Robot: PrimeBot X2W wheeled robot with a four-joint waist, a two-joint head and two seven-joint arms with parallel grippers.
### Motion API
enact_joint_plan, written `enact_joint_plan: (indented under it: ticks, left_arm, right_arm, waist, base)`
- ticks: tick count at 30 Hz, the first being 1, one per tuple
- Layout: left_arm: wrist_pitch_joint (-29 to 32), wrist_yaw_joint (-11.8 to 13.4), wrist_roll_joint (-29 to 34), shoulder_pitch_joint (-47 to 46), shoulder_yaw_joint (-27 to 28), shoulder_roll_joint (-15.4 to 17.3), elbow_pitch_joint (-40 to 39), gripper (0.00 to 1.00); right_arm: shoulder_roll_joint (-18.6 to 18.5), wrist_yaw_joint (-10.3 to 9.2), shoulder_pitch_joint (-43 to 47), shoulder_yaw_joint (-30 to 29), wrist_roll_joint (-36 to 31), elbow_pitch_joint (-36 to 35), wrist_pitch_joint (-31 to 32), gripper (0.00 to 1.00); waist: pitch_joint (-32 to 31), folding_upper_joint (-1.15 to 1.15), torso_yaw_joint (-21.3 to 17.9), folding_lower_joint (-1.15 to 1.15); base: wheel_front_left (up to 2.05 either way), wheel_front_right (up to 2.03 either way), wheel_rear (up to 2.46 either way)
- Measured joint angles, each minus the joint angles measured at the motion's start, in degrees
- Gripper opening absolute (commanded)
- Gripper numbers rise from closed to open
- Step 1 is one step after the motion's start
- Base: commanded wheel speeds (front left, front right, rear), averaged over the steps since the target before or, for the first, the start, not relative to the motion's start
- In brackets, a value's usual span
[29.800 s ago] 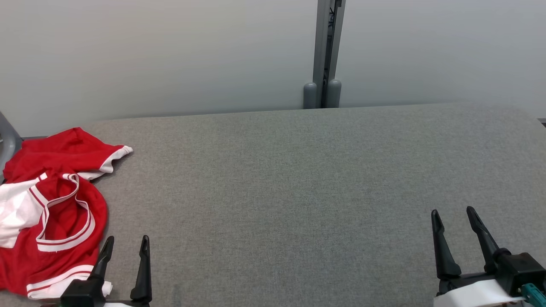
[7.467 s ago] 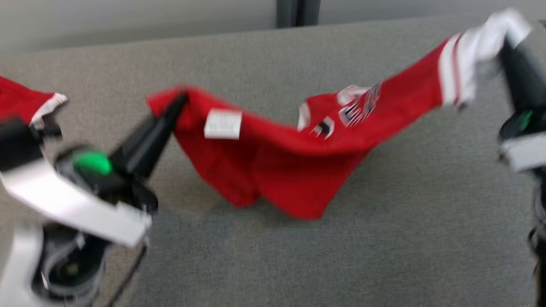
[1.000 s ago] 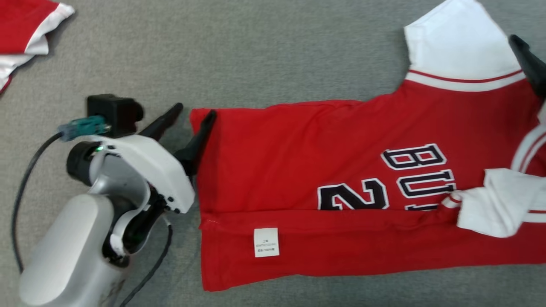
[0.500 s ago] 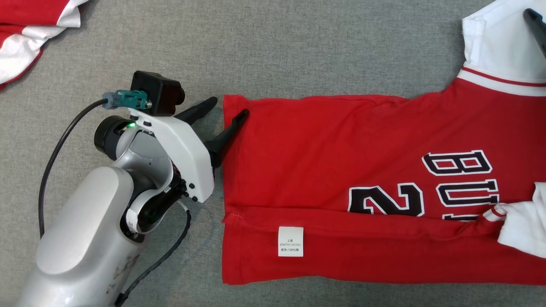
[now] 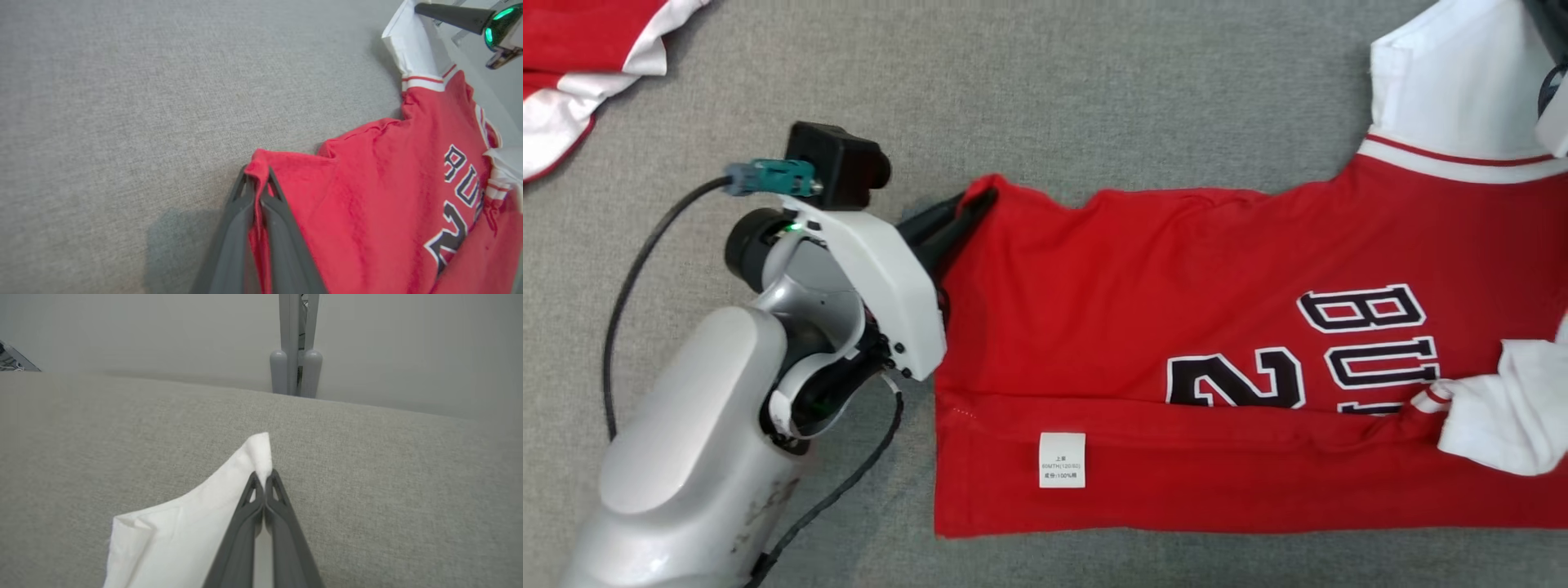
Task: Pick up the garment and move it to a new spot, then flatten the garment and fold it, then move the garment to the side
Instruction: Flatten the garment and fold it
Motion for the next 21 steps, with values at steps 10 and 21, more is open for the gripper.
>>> enact_joint_plan:
  ticks: [10,21]
  left_arm:
    - [-4.0,3.1,-2.0,11.0,4.1,3.3,-10.7,0.00]
    - [-9.7,9.3,-7.3,33.1,12.0,6.3,-21.4,0.00]
  right_arm:
    - [-5.6,0.00,15.3,-1.7,12.0,-16.5,-6.6,0.00]
    - [-3.1,-0.01,44.4,-11.9,14.8,-31.4,-11.0,0.00]
  waist:
    - [-5.3,0.00,-4.8,0.00]
    - [-12.6,0.00,-10.3,0.00]
  base:
    - [0.00,0.00,0.00]
    - [0.00,0.00,0.00]
